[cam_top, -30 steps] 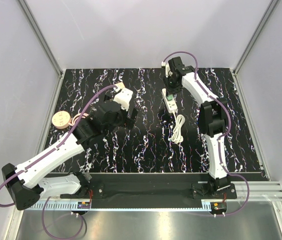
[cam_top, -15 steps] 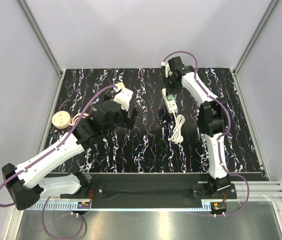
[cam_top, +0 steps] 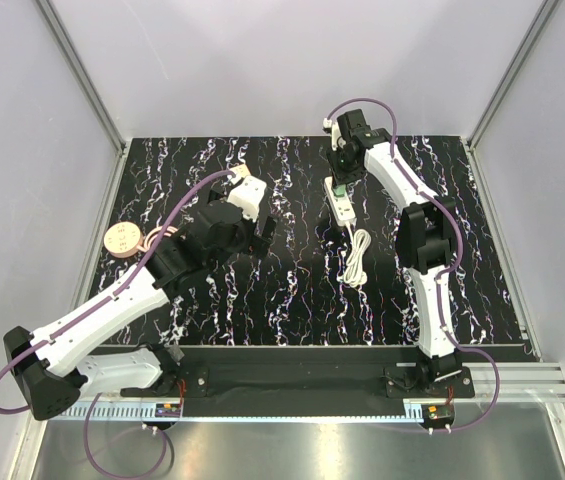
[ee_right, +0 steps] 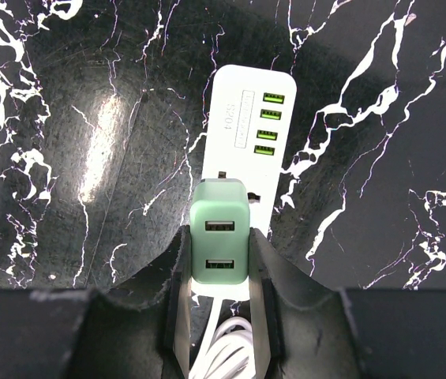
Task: Insert the plug
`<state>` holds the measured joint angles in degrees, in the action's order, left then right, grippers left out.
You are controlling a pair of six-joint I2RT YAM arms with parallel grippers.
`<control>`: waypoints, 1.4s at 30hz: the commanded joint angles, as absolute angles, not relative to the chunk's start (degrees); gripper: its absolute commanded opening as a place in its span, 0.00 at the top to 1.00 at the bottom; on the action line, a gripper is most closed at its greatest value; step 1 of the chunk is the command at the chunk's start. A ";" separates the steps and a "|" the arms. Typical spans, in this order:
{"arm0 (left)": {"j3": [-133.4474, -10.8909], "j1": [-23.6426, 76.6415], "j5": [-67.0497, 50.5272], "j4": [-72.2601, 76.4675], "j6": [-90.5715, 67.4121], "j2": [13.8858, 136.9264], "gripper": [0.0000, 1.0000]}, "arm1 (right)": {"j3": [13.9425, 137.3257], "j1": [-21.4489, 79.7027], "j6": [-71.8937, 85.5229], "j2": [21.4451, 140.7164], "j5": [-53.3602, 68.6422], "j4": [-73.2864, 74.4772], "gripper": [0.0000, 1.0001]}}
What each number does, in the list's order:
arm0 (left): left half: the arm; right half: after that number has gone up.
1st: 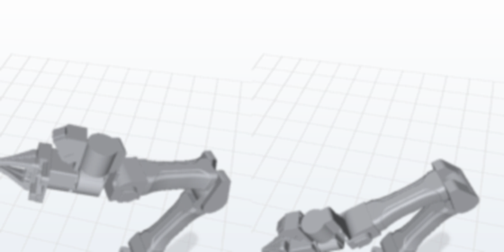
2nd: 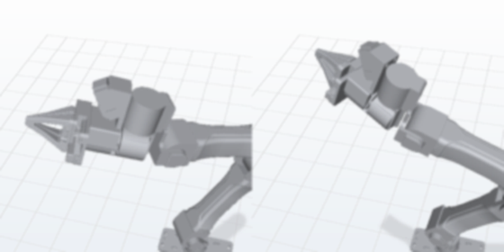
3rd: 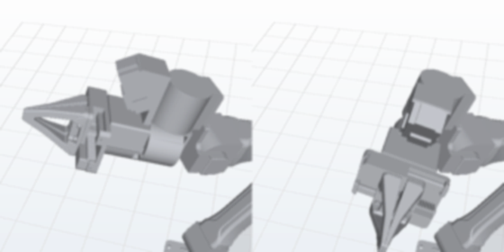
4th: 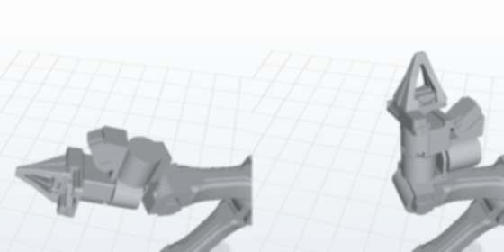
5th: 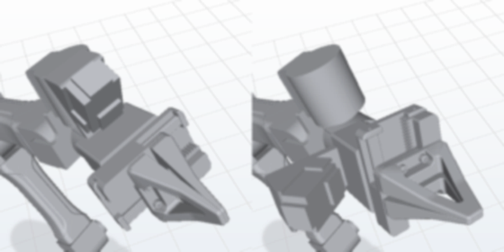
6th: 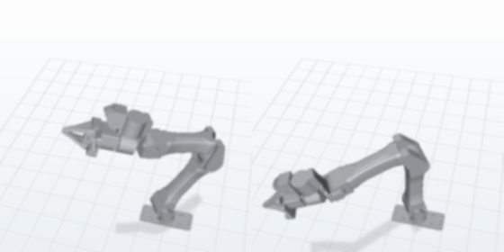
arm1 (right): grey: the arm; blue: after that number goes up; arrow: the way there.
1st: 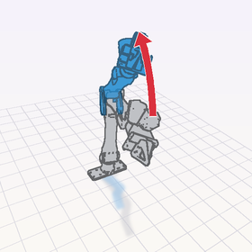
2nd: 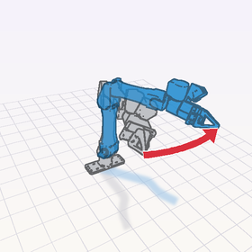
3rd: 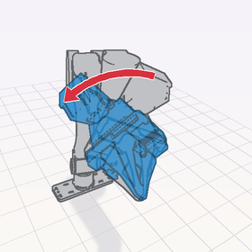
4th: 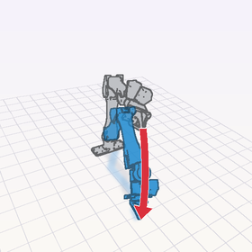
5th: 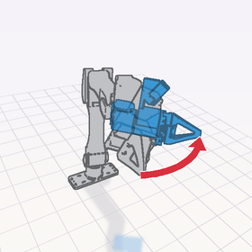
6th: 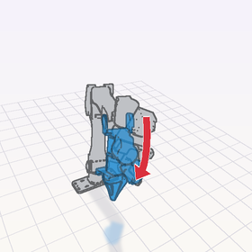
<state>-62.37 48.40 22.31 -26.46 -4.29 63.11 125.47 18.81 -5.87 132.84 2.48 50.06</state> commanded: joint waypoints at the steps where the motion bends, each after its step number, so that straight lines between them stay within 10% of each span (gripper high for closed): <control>1: -63.28 48.69 23.38 -23.99 -3.43 63.19 0.01 | 128.23 19.16 -5.89 132.62 1.67 49.75 1.00; 33: -63.28 48.69 24.96 -24.26 -2.99 62.40 0.01 | 104.15 19.25 -0.53 131.75 1.49 39.11 1.00; 42: -63.28 48.69 26.01 -24.43 -3.60 63.11 0.01 | 113.63 19.25 -0.53 127.27 -3.60 42.89 0.48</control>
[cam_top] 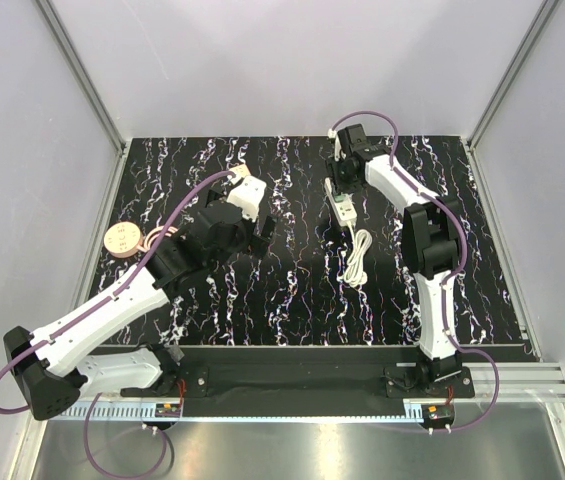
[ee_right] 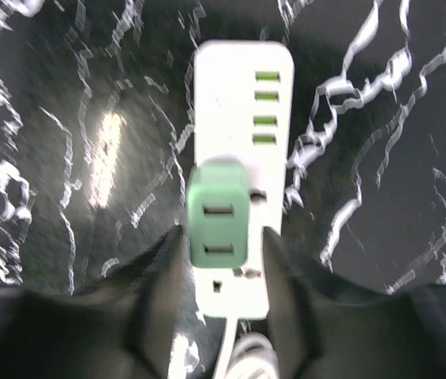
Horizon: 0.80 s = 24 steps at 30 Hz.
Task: Insert the plug
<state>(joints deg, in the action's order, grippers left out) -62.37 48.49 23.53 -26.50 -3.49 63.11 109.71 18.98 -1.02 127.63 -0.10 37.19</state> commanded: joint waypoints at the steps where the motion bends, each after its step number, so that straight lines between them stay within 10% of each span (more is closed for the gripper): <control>1: -63.28 48.69 26.89 -24.43 -3.52 62.93 0.01 | 114.34 19.25 -0.44 126.22 -3.60 43.06 0.45; 10: -63.11 48.95 26.81 -24.52 -3.34 62.93 0.01 | 115.41 19.07 4.90 116.83 -6.32 45.44 0.13; 24: -63.28 49.92 30.85 -24.35 -3.52 63.28 0.01 | 82.37 11.08 23.80 92.65 -23.11 46.32 0.08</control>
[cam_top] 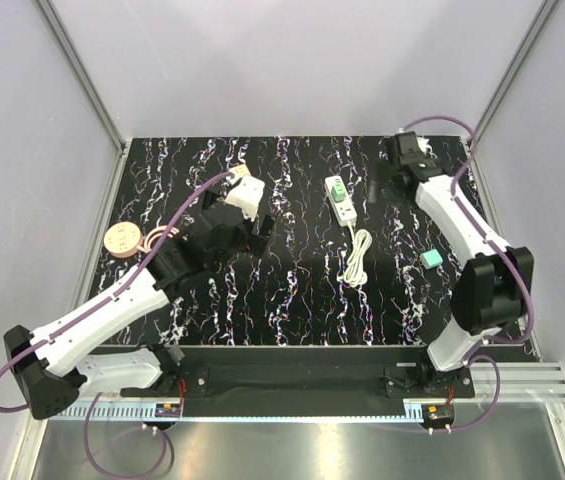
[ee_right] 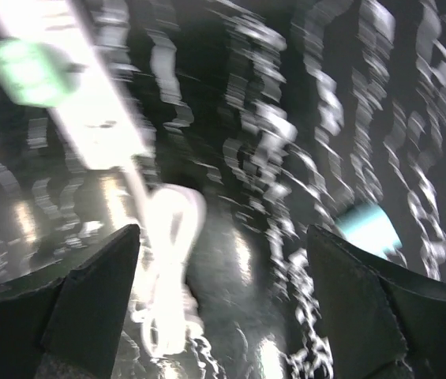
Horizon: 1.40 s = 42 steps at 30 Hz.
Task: Insert the plug
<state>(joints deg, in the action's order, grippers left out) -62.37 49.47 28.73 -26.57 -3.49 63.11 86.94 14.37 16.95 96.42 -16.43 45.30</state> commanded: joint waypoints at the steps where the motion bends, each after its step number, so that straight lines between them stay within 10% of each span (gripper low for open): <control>1: -63.28 50.01 30.50 -24.43 -3.52 63.19 0.01 | 80.96 9.94 25.38 92.38 -23.81 46.23 0.06; 13: -62.84 52.12 30.93 -24.43 -1.94 63.02 0.01 | 71.99 -10.10 50.80 97.90 -22.59 54.49 0.02; 42: -62.84 53.09 30.23 -24.43 -1.41 63.02 0.01 | 65.92 -10.81 51.15 100.72 -11.51 45.79 0.02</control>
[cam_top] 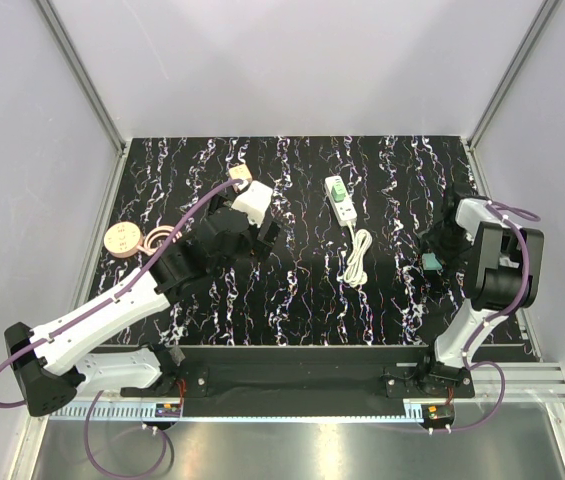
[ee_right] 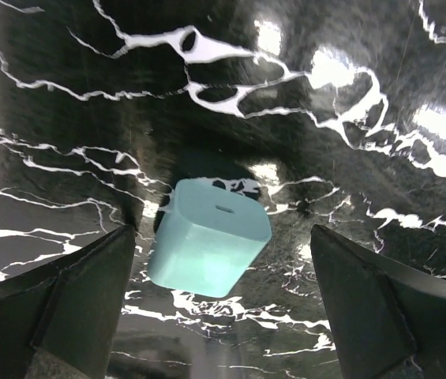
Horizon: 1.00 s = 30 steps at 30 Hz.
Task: Insert the plug
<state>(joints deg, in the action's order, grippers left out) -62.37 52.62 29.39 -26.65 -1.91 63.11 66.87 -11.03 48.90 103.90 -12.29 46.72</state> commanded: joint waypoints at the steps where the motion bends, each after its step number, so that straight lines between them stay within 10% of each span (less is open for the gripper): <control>1: -62.84 53.09 30.15 -24.43 -1.41 63.02 0.01 | 65.57 -10.81 51.41 100.72 -11.69 45.53 0.02; 9: -62.67 53.35 30.32 -24.43 -0.97 62.93 0.01 | 63.73 -10.81 47.12 100.46 -11.85 42.20 0.18; 19: -62.84 53.61 30.15 -24.52 -0.79 63.28 0.01 | 63.72 -10.81 48.25 100.71 -16.35 42.10 0.10; 25: -62.75 53.61 30.50 -24.52 -0.53 62.84 0.01 | 64.51 -10.81 46.32 102.57 -13.54 40.08 0.49; 30: -62.58 53.70 28.04 -24.61 -0.61 63.10 0.01 | 60.30 -10.81 39.21 97.57 -6.54 32.89 0.61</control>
